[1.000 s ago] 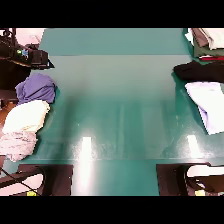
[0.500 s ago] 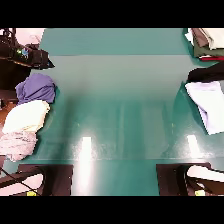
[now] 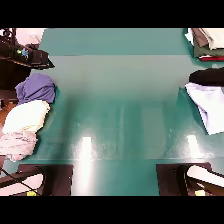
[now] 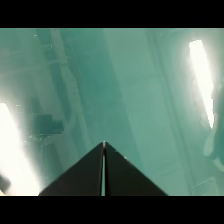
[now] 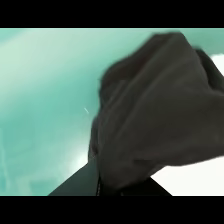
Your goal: Fold the shirts.
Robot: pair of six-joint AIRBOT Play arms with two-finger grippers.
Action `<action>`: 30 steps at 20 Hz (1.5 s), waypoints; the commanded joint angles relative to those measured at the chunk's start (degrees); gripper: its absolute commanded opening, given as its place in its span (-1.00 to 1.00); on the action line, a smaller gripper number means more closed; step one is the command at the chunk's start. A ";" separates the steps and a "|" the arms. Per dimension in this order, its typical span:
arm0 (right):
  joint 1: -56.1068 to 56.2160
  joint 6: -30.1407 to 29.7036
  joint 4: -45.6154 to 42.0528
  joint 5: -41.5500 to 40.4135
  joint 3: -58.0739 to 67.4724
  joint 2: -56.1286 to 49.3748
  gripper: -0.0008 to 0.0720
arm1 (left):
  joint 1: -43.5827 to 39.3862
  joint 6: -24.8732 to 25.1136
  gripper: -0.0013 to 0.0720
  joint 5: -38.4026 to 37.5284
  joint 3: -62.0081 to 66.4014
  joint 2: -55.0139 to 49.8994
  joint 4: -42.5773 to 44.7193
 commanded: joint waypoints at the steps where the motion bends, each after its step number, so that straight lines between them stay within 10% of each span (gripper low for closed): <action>1: 0.00 4.55 -12.15 8.31 -0.13 0.59 -0.91 | 0.02 1.31 -0.89 0.00 0.00 0.00 0.02; 5: 0.00 7.41 -21.40 14.36 -0.13 0.57 -0.74 | 0.02 1.38 -0.89 0.00 0.00 0.00 0.02; 7: -0.02 7.39 -22.82 15.54 -0.13 0.57 0.22 | 0.02 1.86 -0.89 -0.02 0.00 0.00 0.02; 8: 0.00 7.37 -22.80 15.91 -0.13 0.57 0.36 | 0.02 2.29 -0.89 -0.04 0.00 0.00 0.00; 12: 0.11 7.39 -20.81 16.92 -0.11 0.57 0.36 | 0.02 2.40 -0.89 -0.15 0.00 0.00 0.02; 20: 16.00 7.30 10.69 15.32 -0.09 0.57 0.19 | 0.02 2.34 -0.89 1.49 0.00 0.00 0.00; 21: 19.98 7.19 10.64 14.64 -0.09 0.57 0.09 | 0.02 2.34 -0.89 1.62 0.00 0.00 0.00; 23: 27.63 5.51 10.64 12.20 -0.09 0.57 -0.92 | 0.02 2.34 -0.89 1.57 0.00 0.00 0.00; 30: 43.58 4.68 10.29 4.68 -0.09 0.57 -0.91 | 0.02 2.34 -0.89 1.55 0.00 0.00 0.00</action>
